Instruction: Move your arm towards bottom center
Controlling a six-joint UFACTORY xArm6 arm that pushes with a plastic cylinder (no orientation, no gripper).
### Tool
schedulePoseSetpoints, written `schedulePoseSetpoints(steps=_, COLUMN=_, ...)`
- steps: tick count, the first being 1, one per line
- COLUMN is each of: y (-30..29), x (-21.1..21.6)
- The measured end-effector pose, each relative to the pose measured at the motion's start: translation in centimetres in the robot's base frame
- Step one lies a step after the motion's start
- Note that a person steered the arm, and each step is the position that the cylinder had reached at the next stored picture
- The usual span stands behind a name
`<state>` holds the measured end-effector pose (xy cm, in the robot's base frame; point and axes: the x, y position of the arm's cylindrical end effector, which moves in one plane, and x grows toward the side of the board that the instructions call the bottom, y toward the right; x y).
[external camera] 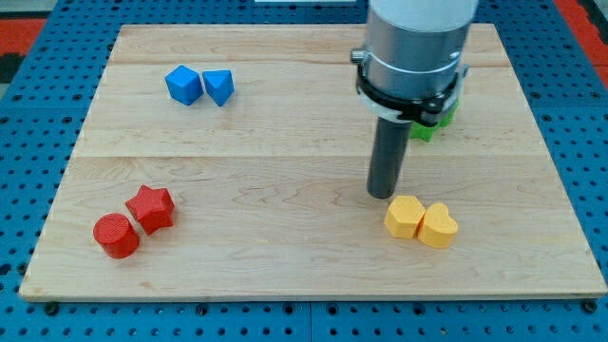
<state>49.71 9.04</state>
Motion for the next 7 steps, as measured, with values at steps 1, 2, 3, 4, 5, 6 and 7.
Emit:
schedulePoseSetpoints(steps=1, y=1.6, x=0.8)
schedulePoseSetpoints(steps=2, y=3.6, x=0.9)
schedulePoseSetpoints(steps=3, y=6.1, x=0.8)
schedulePoseSetpoints(steps=4, y=11.3, x=2.4)
schedulePoseSetpoints(steps=5, y=12.0, x=7.6)
schedulePoseSetpoints(steps=6, y=9.7, x=8.7)
schedulePoseSetpoints(steps=7, y=8.8, x=8.4)
